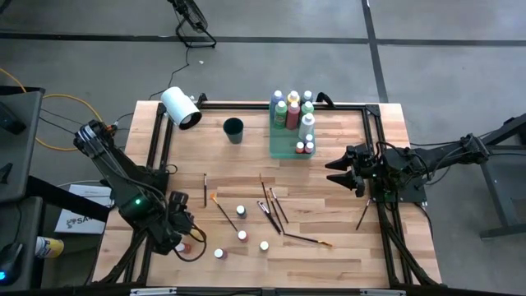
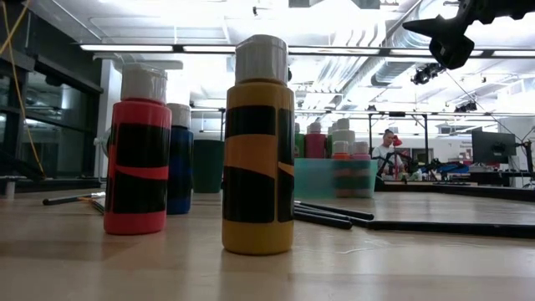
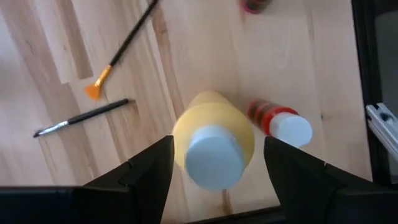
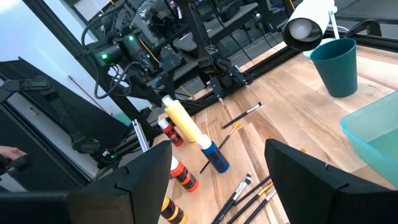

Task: Pick & Place Paint Supplies
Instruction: Put the yellow big paint bottle into the green bin

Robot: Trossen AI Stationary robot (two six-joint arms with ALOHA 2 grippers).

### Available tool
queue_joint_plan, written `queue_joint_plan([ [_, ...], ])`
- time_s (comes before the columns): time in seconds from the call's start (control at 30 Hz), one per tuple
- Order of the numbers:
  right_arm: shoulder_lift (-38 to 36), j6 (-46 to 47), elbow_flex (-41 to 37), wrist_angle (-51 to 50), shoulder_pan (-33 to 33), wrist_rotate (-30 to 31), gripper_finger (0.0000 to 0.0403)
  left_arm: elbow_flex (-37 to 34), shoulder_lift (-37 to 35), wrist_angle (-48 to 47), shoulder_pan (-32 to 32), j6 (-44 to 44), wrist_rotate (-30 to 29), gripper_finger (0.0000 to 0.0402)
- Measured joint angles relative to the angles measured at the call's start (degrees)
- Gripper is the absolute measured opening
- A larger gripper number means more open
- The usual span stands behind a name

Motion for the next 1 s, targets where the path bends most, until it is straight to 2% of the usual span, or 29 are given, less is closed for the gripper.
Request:
queue_joint_plan([
  [0.33, 0.01, -0.17, 0.0, -0.01, -0.01, 0.0, 0.0252, 0.01, -0.04, -0.41, 0.0, -2.4, -1.2, 0.0236],
  [0.7, 0.01, -0.39, 0.0, -0.02, 0.01, 0.0, 0.0252, 0.02, -0.04, 0.69, 0.0, -2.57, -0.96, 0.0155],
  [1.0, 0.01, -0.39, 0.0, -0.02, 0.0, 0.0, 0.0252, 0.04, 0.0, 0.67, 0.0, -2.46, 0.96, 0.0133],
])
